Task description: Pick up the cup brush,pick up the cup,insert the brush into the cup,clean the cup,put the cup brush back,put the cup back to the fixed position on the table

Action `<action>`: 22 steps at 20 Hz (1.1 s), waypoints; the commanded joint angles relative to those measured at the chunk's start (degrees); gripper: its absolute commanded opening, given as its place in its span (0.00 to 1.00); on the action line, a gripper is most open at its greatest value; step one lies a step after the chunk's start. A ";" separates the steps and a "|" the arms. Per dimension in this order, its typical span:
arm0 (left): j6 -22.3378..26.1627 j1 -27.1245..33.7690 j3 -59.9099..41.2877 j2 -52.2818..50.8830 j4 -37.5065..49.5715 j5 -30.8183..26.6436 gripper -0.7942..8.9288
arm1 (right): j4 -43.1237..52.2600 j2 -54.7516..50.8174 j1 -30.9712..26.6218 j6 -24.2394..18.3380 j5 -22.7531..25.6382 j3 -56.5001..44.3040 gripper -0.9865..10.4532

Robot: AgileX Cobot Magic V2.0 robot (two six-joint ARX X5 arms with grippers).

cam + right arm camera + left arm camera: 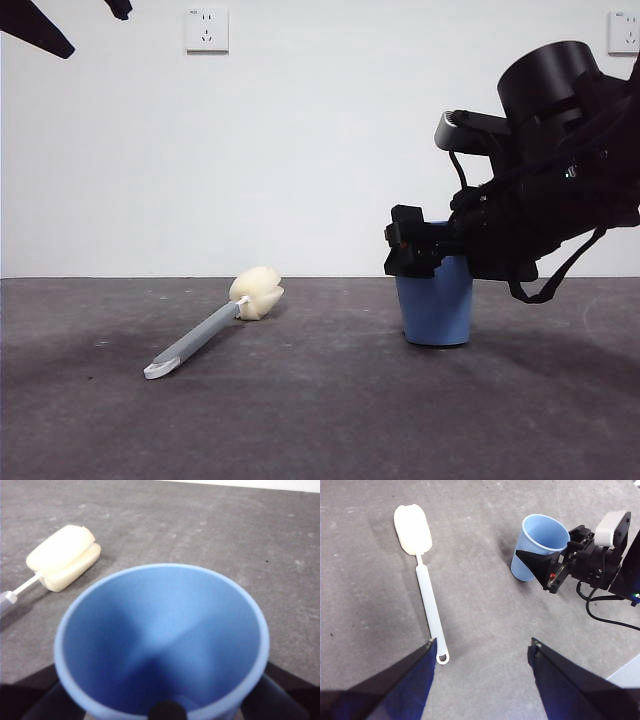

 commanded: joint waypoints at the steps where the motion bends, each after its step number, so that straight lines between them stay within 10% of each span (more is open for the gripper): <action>1: 0.83 0.04 -0.26 -0.09 0.26 -0.22 0.41 | -0.63 1.25 0.00 -0.85 -0.90 -0.55 0.07; 8: 0.90 0.04 -0.26 -0.09 0.26 -0.28 0.41 | -3.17 1.22 0.07 -0.98 -0.79 -0.55 0.51; 22: 0.90 0.04 -0.26 -0.09 -1.42 -0.28 0.41 | -13.55 -9.25 0.07 -2.12 -0.72 -0.55 0.61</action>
